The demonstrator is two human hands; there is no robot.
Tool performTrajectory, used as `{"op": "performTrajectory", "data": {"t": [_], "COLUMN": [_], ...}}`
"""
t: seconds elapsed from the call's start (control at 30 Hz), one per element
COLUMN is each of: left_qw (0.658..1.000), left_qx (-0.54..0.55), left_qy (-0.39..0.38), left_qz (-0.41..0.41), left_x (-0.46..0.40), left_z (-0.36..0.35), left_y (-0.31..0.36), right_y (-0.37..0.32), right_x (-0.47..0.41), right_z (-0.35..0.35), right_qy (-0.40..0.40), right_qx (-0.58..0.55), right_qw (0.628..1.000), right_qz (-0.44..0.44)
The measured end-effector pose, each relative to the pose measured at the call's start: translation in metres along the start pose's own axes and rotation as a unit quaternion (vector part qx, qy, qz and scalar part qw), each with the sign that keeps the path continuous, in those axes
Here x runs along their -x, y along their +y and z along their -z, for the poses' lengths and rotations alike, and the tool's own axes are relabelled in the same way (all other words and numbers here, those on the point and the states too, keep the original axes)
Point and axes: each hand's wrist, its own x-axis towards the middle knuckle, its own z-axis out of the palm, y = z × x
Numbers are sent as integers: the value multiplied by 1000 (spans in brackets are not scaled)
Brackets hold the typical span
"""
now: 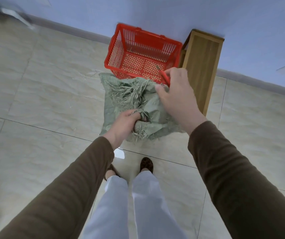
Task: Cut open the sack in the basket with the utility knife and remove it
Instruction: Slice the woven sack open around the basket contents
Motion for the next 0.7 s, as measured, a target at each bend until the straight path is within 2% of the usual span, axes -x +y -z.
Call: {"op": "performTrajectory", "data": {"t": [0.07, 0.17, 0.23, 0.33, 0.43, 0.57, 0.63, 0.7], "left_qw": [1000, 999, 999, 998, 996, 996, 996, 996], "left_qx": [-8, -2, 17, 0, -8, -4, 2, -12], "left_qy": [12, 9, -16, -26, -15, -30, -26, -21], "left_qz": [-14, -33, -34, -65, -84, -83, -82, -89], "left_x": [-1, -1, 0, 0, 0, 4, 5, 4], "left_z": [-2, -4, -4, -1, -1, -2, -2, -2], "left_y": [0, 0, -1, -3, -2, 1, 2, 1], "right_y": [-12, -21, -16, -5, 4, 12, 15, 18], "right_x": [12, 27, 35, 44, 50, 52, 52, 54], "right_z": [9, 9, 5, -2, -5, -7, -4, -2], "right_qy": [-97, -240, -254, -222, -210, -260, -287, -301], "right_qx": [-40, 12, -28, -173, -293, -368, -341, -206], "right_qw": [994, 971, 966, 954, 917, 870, 875, 921], "right_qz": [3, 11, -40, -104, -171, -201, -190, -134]}}
